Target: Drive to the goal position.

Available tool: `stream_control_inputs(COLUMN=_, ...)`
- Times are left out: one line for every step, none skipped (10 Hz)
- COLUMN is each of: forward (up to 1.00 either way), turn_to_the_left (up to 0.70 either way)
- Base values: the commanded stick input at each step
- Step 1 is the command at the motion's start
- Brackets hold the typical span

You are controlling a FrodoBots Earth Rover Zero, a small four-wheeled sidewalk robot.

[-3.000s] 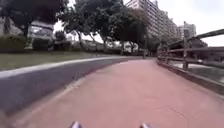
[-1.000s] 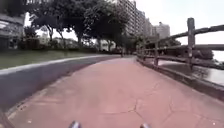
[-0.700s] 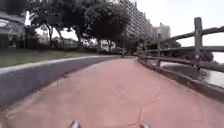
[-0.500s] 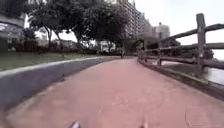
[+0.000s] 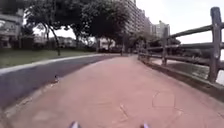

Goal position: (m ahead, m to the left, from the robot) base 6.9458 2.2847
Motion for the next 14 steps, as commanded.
stream_control_inputs(forward=0.7, turn_to_the_left=-0.26)
stream_control_inputs(forward=0.7, turn_to_the_left=-0.06)
stream_control_inputs(forward=0.7, turn_to_the_left=0.0)
stream_control_inputs(forward=0.7, turn_to_the_left=0.0)
stream_control_inputs(forward=0.7, turn_to_the_left=0.0)
stream_control_inputs(forward=0.7, turn_to_the_left=0.0)
stream_control_inputs(forward=0.7, turn_to_the_left=0.0)
stream_control_inputs(forward=0.7, turn_to_the_left=0.0)
stream_control_inputs(forward=0.7, turn_to_the_left=0.0)
stream_control_inputs(forward=0.7, turn_to_the_left=0.0)
stream_control_inputs(forward=0.7, turn_to_the_left=0.0)
stream_control_inputs(forward=0.7, turn_to_the_left=0.0)
stream_control_inputs(forward=0.7, turn_to_the_left=0.0)
stream_control_inputs(forward=0.7, turn_to_the_left=0.0)
